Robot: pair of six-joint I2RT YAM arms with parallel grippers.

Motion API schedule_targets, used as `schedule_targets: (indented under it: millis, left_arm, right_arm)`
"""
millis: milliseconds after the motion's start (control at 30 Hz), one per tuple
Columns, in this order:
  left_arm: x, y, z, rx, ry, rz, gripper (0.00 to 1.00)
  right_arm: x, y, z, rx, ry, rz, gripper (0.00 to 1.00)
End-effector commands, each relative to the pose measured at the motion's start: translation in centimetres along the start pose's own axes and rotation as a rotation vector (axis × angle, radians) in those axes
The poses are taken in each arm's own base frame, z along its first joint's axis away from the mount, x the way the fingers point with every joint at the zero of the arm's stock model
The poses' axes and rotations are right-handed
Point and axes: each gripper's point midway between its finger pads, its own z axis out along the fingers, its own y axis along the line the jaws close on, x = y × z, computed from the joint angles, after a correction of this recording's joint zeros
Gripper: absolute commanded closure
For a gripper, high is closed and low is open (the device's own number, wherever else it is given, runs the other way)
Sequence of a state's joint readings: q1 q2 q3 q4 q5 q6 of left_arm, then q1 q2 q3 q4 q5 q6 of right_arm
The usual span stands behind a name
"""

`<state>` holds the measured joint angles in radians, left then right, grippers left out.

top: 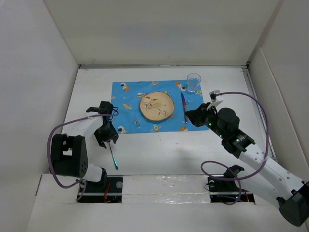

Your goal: Set the dinner table for one person

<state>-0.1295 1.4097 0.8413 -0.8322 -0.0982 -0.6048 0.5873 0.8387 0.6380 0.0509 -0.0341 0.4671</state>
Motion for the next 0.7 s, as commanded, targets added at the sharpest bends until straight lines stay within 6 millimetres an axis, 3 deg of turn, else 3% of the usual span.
schedule_targets:
  millis: [0,233,533,667]
  left_arm:
    - [-0.9,-0.8,0.4,-0.011,-0.027,0.012,0.54]
    - [-0.5,-0.9,1.7,-0.031,0.013,0.028,0.59]
    - [-0.2,-0.7,2.5,-0.06,0.047,0.043,0.68]
    - [-0.2,-0.9,2.6,-0.046,0.045,0.048,0.9]
  right_arm:
    - [-1.6,0.8,0.0,-0.039,-0.038,-0.017,0.81]
    - [-1.5,-0.1,0.1,-0.025,-0.018,-0.013,0.81]
    - [-3.1,-2.0,-0.9,0.039,-0.086,-0.019,0.8]
    - [-3.2,-2.1,-1.1,0.041,-0.089,-0.019,0.8]
